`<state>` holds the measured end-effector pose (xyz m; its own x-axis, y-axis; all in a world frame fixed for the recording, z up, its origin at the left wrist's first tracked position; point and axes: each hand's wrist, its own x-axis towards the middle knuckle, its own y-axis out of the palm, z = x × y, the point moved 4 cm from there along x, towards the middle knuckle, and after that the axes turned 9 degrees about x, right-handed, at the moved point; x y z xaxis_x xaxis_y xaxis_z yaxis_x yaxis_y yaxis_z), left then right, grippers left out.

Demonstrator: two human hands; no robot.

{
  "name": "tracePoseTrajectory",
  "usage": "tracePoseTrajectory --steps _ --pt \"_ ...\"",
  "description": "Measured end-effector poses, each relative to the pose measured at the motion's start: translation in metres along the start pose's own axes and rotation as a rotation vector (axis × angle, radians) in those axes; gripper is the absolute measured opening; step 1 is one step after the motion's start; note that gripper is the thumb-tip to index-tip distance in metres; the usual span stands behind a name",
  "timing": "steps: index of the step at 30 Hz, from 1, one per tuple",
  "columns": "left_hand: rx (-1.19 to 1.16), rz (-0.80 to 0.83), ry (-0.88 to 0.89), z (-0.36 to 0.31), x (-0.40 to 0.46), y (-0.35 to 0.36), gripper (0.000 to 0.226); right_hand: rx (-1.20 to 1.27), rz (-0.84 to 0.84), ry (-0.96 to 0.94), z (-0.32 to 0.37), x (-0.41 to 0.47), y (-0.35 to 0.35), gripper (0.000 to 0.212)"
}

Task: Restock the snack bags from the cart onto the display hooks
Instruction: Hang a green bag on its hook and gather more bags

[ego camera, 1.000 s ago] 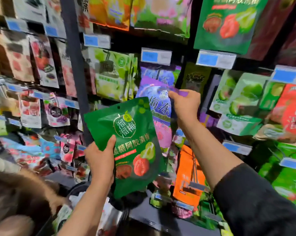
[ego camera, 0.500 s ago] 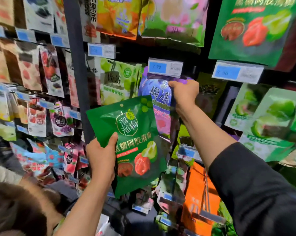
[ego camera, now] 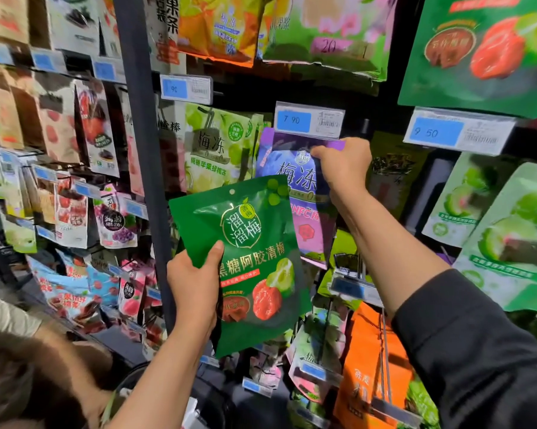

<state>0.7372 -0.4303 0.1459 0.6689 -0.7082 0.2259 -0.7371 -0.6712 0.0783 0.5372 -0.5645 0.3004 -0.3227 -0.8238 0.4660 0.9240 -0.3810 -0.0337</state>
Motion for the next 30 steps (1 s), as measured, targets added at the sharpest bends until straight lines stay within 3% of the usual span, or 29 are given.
tracePoseTrajectory --steps 3,7,11,16,18,21,25,30 --pt "-0.011 -0.001 -0.004 0.001 0.001 -0.001 0.024 -0.082 0.001 -0.054 0.006 -0.001 -0.003 0.018" --pt "-0.018 0.006 -0.006 0.005 0.002 -0.002 0.024 -0.176 0.015 -0.098 0.008 -0.003 -0.005 0.033" --pt "-0.036 0.021 -0.020 0.006 0.002 0.004 0.022 -0.246 -0.024 -0.177 0.010 -0.007 -0.002 0.022" --pt "-0.061 0.058 -0.022 0.009 0.001 0.010 0.018 -0.105 -0.060 -0.167 0.004 -0.009 0.002 0.009" --pt "-0.070 0.066 -0.028 0.011 0.001 0.012 0.018 -0.043 -0.070 -0.142 0.003 -0.007 0.005 0.014" --pt "-0.071 0.066 -0.022 0.013 0.001 0.012 0.019 -0.113 -0.058 -0.146 -0.002 -0.005 0.011 0.012" --pt "-0.074 0.072 -0.036 0.015 0.004 0.011 0.022 -0.011 0.014 -0.159 -0.025 -0.008 0.011 0.047" --pt "-0.073 0.063 -0.046 0.017 0.012 0.013 0.021 0.175 0.075 -0.133 -0.024 -0.003 0.002 0.044"
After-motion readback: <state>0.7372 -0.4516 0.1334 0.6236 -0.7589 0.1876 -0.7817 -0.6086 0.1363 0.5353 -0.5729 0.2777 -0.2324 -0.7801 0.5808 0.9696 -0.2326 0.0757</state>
